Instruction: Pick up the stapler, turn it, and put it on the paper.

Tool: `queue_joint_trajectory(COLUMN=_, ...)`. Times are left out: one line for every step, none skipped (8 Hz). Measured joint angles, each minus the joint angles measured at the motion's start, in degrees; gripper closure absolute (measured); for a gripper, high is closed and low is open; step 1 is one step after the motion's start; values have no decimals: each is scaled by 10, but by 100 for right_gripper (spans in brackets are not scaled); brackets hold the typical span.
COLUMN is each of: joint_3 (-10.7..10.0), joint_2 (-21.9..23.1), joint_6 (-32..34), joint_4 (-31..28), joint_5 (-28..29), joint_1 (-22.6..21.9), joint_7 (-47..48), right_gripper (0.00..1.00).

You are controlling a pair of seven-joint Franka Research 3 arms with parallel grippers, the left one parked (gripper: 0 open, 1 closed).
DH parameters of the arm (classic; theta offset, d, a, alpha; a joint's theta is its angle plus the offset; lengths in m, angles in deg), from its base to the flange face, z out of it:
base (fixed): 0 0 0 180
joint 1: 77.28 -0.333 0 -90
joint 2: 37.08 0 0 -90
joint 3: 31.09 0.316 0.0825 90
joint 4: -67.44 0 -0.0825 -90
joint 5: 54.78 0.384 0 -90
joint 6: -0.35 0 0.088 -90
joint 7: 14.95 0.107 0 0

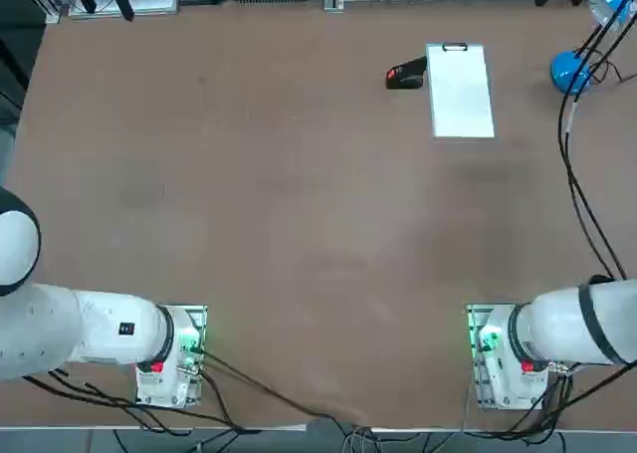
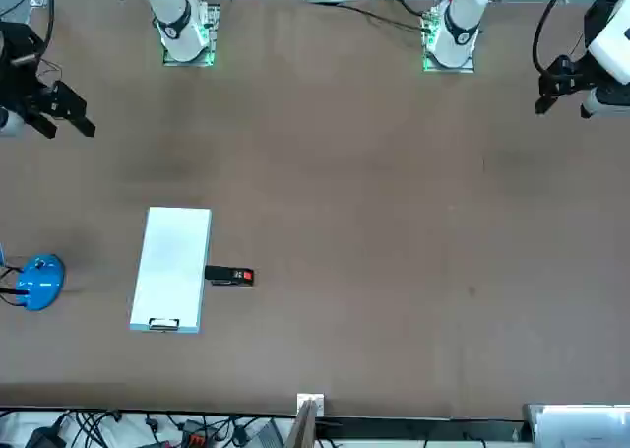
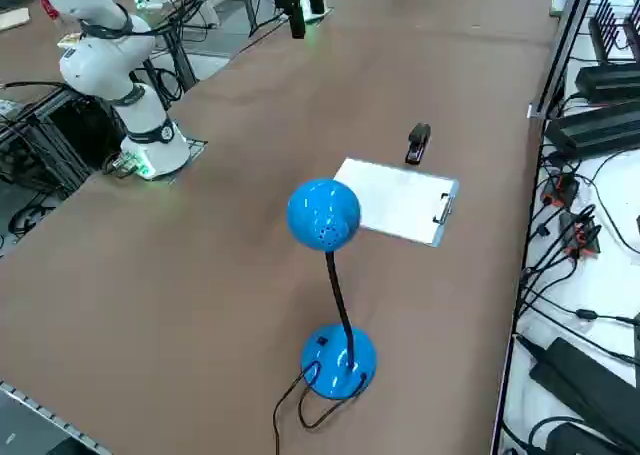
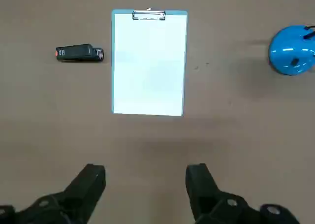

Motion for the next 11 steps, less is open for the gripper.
queue_joint_trajectory(joint_3=0, joint_2=-1, joint_6=0, joint_4=0, joint_5=0, joint_1=0, joint_7=0, right_gripper=0)
queue_joint_trajectory(joint_3=0, joint_2=-2, joint_6=0, joint_4=0, joint_5=0, joint_1=-1, joint_7=0, right_gripper=0)
queue_joint_trajectory(joint_3=0, joint_2=-3, joint_6=-1, joint_4=1, joint_5=0, joint_1=-1, joint_7=0, right_gripper=0)
queue_joint_trajectory(joint_3=0, joint_2=-4, joint_6=-2, joint_4=2, joint_5=0, joint_1=0, joint_7=0, right_gripper=0)
queue_joint_trajectory(joint_3=0, joint_2=-7, joint_6=-3, joint_4=4, joint_5=0, joint_1=0, joint_7=1, right_gripper=0)
queue_joint_trajectory(joint_3=1, joint_2=-15, joint_6=-4, joint_4=7, joint_5=0, joint_1=-2, joint_7=4, right_gripper=0)
queue_joint_trajectory(joint_3=5, joint_2=-33, joint_6=-11, joint_4=13, joint_5=0, joint_1=-12, joint_7=33, right_gripper=0)
queue_joint_trajectory(joint_3=10, joint_2=-62, joint_6=-23, joint_4=28, joint_5=0, joint_1=-29, joint_7=95, right_gripper=0)
queue_joint_trajectory(joint_3=13, joint_2=-98, joint_6=-37, joint_4=49, joint_5=0, joint_1=-46, joint_7=169, right_gripper=0)
queue_joint_trajectory(joint_3=14, joint_2=-138, joint_6=-55, joint_4=75, joint_5=0, joint_1=-62, joint_7=233, right_gripper=0)
queue_joint_trajectory(joint_3=15, joint_2=-179, joint_6=-76, joint_4=100, joint_5=0, joint_1=-78, joint_7=293, right_gripper=0)
